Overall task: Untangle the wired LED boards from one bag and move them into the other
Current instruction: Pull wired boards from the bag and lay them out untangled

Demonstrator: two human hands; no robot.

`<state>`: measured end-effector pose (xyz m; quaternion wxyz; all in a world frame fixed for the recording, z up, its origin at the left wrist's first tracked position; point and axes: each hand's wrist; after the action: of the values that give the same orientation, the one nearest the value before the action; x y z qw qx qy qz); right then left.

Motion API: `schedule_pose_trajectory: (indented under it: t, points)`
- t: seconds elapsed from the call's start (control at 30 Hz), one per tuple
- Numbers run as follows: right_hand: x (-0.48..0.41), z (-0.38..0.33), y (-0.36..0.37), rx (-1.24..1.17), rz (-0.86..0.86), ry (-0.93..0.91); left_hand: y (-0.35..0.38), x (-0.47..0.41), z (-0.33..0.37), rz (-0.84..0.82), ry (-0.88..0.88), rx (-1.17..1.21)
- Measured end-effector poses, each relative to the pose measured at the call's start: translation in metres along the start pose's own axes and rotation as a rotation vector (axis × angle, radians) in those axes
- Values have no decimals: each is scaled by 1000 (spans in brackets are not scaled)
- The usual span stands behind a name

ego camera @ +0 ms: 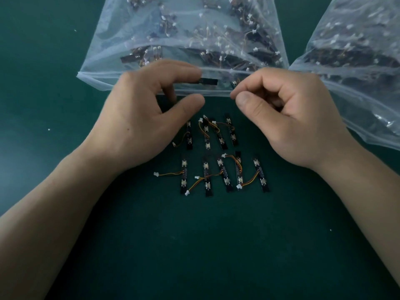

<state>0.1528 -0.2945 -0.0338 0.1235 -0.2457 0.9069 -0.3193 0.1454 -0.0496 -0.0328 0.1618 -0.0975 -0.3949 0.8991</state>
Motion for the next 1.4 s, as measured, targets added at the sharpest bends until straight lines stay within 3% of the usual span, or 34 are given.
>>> schedule_pose_trajectory:
  t: [0.17,0.47,0.67,0.93,1.17,1.4]
  points:
    - [0,0,1,-8,10,-1,-1,-2,-4,245,-20,150]
    - [3,-2,1,66,-12,-111,7,0,2,36,260,319]
    - [4,-6,1,114,15,-268,7,-1,0,-18,238,307]
    - [4,0,-1,-17,128,-206,1,-4,-2,151,142,352]
    - [3,0,1,-109,190,-155,3,-3,1,50,136,251]
    - [1,4,-1,-156,105,-89,3,-3,-3,33,106,236]
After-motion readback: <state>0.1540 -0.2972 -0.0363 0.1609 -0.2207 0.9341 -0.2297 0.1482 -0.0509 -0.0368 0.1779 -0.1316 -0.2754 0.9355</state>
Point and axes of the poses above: each hand's wrist, its own x-axis away from the middle knuckle, its own y-axis out of the palm, z = x × y, and after that the axes turned 15 degrees about -z, right-handed
